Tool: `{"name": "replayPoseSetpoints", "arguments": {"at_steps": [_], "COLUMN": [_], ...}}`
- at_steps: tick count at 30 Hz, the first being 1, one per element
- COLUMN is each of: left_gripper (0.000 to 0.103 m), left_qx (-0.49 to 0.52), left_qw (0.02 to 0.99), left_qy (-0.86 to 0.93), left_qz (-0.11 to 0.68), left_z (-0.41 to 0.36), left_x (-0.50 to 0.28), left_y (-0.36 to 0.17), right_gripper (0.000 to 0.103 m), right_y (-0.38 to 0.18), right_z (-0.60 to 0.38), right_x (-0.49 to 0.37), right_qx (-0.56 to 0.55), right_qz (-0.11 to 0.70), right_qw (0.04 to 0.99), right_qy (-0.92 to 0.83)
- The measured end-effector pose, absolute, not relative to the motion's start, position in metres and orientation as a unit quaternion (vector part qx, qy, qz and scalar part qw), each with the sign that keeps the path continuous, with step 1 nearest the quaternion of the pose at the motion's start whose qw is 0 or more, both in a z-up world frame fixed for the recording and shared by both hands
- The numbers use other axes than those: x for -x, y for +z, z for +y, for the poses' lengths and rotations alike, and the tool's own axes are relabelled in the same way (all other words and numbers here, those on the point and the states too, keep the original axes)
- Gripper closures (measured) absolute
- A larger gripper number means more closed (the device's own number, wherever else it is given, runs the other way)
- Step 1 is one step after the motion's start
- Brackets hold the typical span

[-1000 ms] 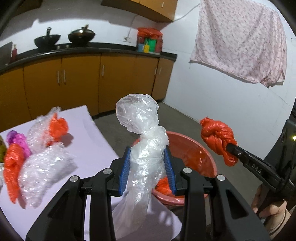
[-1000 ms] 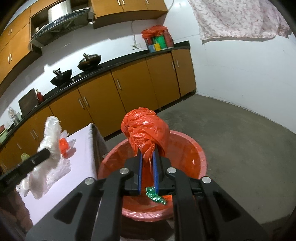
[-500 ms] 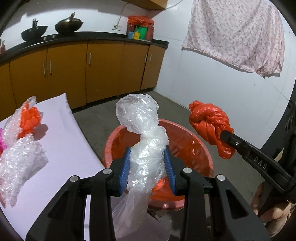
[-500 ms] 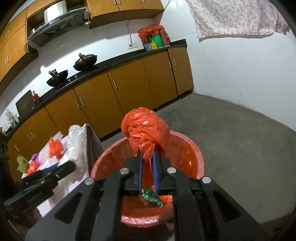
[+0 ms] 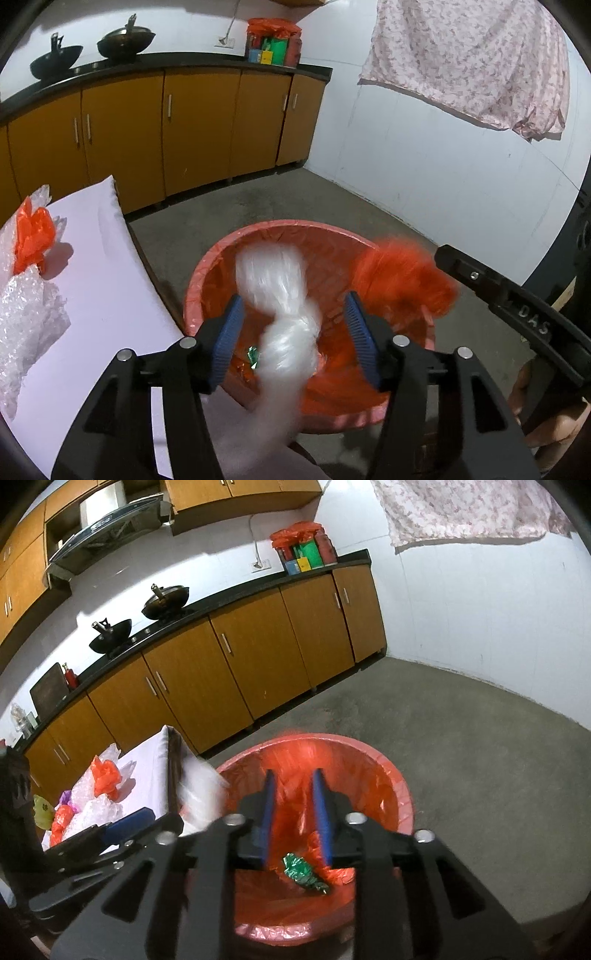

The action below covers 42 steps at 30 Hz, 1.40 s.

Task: Collect trash
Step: 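Carry both bags over the wastebasket and open both tools to drop them, then return both tools to the table and grasp another clear bag with the left tool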

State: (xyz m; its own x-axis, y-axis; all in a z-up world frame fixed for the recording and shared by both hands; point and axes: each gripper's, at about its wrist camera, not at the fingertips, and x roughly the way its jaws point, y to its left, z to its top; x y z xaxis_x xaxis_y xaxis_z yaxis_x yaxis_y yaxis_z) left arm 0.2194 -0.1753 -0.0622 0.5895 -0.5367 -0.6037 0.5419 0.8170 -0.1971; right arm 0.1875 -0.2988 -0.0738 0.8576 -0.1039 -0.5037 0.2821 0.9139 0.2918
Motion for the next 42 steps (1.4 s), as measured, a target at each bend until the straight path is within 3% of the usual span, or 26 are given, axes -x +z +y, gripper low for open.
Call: {"name": "replayPoseSetpoints", "arguments": {"at_steps": [12, 17, 20, 30, 42], "left_gripper": [0.039, 0.036, 0.035, 0.026, 0.007], "left_qx": [0.024, 0.03, 0.036, 0.037, 0.002], "left_qw": [0.906, 0.914, 0.92, 0.947, 0.953], "left_qy": [-0.257, -0.236, -0.222, -0.14, 0.112], "left_qz": [0.335, 0.328, 0.322, 0.287, 0.28], "left_z": [-0.13, -0.108, -0.092, -0.01, 0.175], "left_x": [-0.222, -0.216, -0.211, -0.188, -0.178], "left_y": [-0.058, -0.054, -0.052, -0.042, -0.056], "right_gripper": [0.06, 0.047, 0.044, 0.043, 0.043], "right_y": [-0.07, -0.065, -0.062, -0.054, -0.064], "right_z": [-0.29, -0.272, -0.261, -0.216, -0.123], "right_x": [-0.181, -0.183, -0.186, -0.196, -0.229], "right_qx": [-0.171, -0.152, -0.147, -0.131, -0.107], "right_qz": [0.245, 0.243, 0.244, 0.254, 0.288], "right_qw": [0.949, 0.954, 0.955, 0.958, 0.95], "right_qy": [-0.105, -0.091, -0.079, -0.024, 0.059]}}
